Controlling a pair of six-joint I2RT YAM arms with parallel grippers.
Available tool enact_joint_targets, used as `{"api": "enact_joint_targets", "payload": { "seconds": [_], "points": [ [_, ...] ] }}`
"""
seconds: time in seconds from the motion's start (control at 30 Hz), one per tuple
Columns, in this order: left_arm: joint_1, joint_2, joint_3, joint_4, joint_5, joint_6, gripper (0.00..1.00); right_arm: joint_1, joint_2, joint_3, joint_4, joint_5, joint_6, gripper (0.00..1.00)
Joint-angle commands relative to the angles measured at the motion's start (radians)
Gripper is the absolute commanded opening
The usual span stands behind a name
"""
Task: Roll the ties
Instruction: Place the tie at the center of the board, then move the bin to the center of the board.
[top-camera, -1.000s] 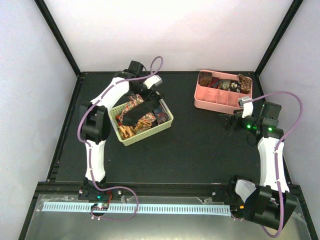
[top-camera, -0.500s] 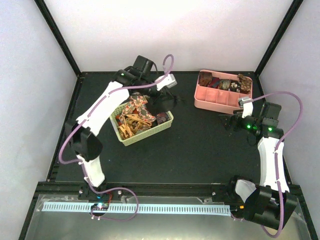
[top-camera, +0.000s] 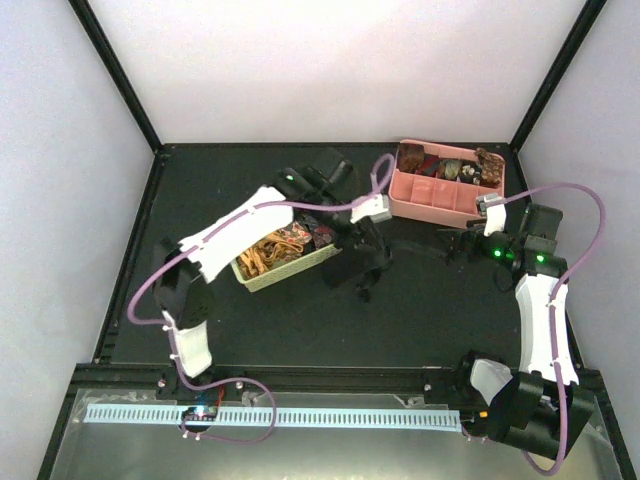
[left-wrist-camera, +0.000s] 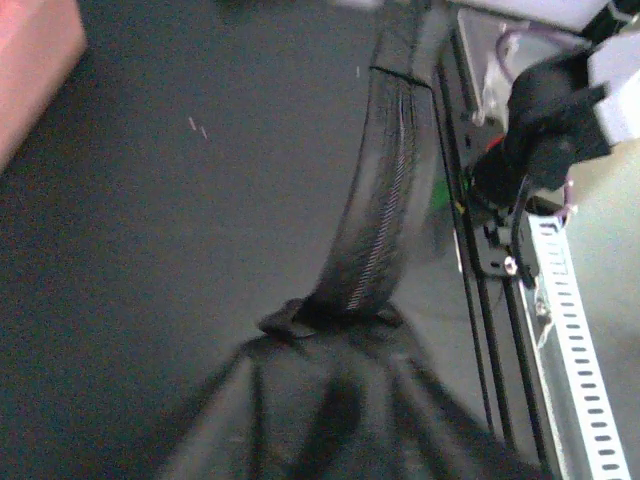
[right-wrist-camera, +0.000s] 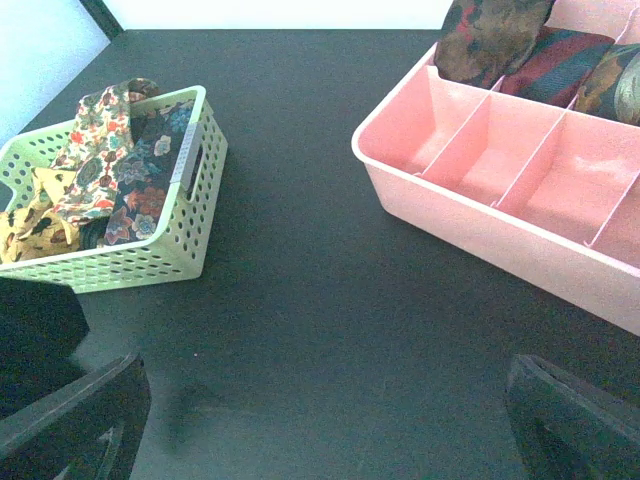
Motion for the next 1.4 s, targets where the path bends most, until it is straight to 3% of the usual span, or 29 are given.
{"api": "enact_joint_targets", "payload": {
  "seconds": [0.0, 0.07, 0.27, 0.4, 0.57, 0.93, 1.0, 1.13, 1.37],
  "points": [
    [-0.014, 0.132, -0.051, 0.002, -0.023, -0.012, 0.57, 0.000, -0.013, -0.002, -0.005, 0.009, -0.001, 1.00],
    [-0.012, 0.172, -0.086, 0.026, -0.074, -0.023, 0.71, 0.000, -0.014, -0.004, -0.006, 0.010, -0.001, 1.00],
    [0.003, 0.184, -0.261, 0.124, -0.178, -0.032, 0.93, 0.000, -0.005, -0.002, -0.007, 0.007, -0.003, 1.00],
    [0.051, 0.192, -0.336, 0.178, -0.238, -0.050, 0.99, 0.000, -0.003, -0.002, -0.010, 0.002, -0.005, 1.00],
    [0.160, 0.201, -0.392, 0.223, -0.312, -0.066, 0.99, 0.000, 0.002, -0.012, -0.012, -0.018, -0.023, 1.00],
    [0.405, 0.226, -0.336, 0.198, -0.476, 0.004, 0.99, 0.016, 0.020, -0.026, -0.034, -0.077, -0.077, 1.00],
    [0.436, 0.225, -0.330, 0.191, -0.468, 0.025, 0.98, 0.052, 0.029, -0.025, -0.038, -0.062, -0.098, 0.98],
    [0.410, 0.165, -0.350, 0.152, -0.258, 0.076, 0.97, 0.204, 0.072, 0.002, -0.052, 0.041, -0.146, 0.94],
    [0.403, 0.048, -0.422, 0.224, -0.073, -0.059, 0.96, 0.594, 0.199, 0.085, -0.053, 0.300, -0.281, 0.87]
  ]
}}
